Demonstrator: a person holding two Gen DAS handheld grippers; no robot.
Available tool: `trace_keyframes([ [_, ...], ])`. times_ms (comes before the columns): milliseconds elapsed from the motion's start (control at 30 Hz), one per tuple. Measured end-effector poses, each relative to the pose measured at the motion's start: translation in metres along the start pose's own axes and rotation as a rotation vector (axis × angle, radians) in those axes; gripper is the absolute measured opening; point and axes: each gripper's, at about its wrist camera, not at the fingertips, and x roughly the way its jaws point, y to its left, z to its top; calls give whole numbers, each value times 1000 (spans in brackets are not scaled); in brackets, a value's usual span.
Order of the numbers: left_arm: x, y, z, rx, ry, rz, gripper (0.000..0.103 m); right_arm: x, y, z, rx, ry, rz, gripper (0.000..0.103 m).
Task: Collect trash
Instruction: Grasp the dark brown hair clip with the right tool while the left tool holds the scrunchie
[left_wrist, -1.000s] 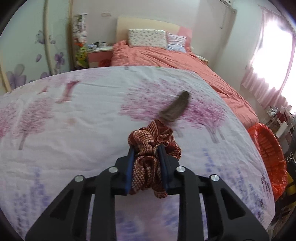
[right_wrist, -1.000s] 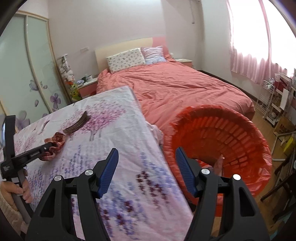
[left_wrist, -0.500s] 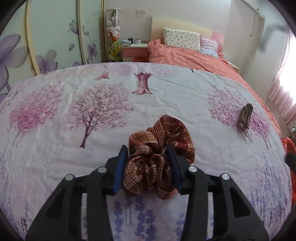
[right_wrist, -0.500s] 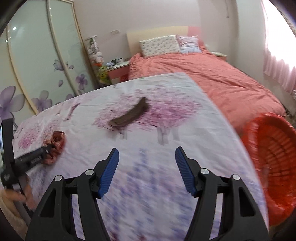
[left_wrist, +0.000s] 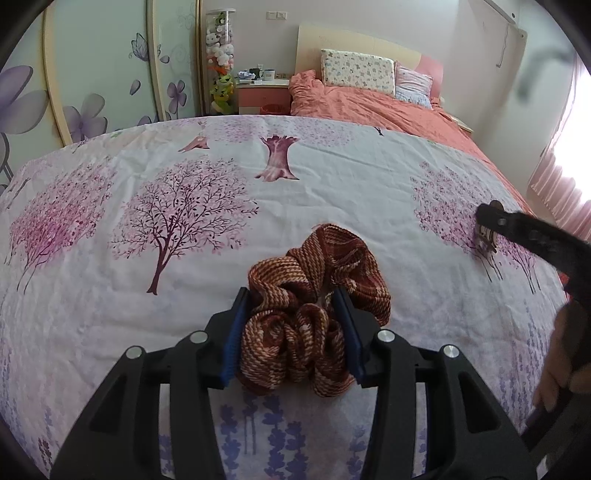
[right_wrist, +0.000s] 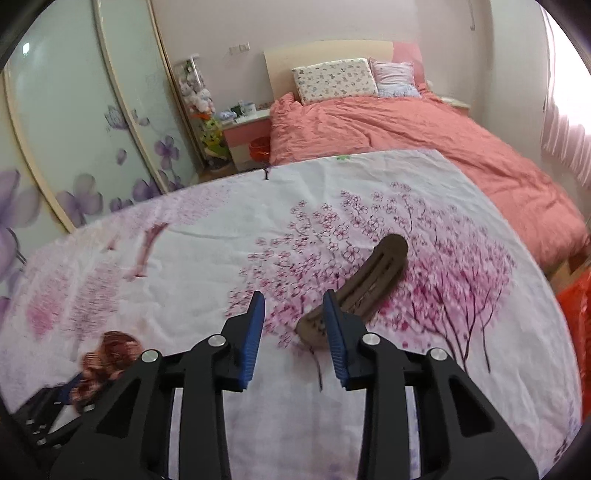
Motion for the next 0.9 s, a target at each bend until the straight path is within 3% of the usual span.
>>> trace_keyframes([
  [133, 1, 1, 0, 0, 0, -1, 45, 8, -4, -10, -62, 53, -101, 34],
  [233, 1, 1, 0, -1, 0, -2, 45, 0, -17, -15, -64, 50, -123, 34],
  [367, 0, 1, 0, -2, 0, -2, 45, -14, -43, -18, 11, 46, -61, 34],
  [467, 0, 2, -1, -3, 0, -5, 45, -19, -58, -20, 76, 34, -2, 48],
  [733, -1, 5, -1, -15, -3, -20, 45, -10, -54, -24, 61, 52, 3, 49],
  [900, -1, 4, -1, -13, -2, -17, 45, 3, -39, -8, -1, 40, -30, 49],
])
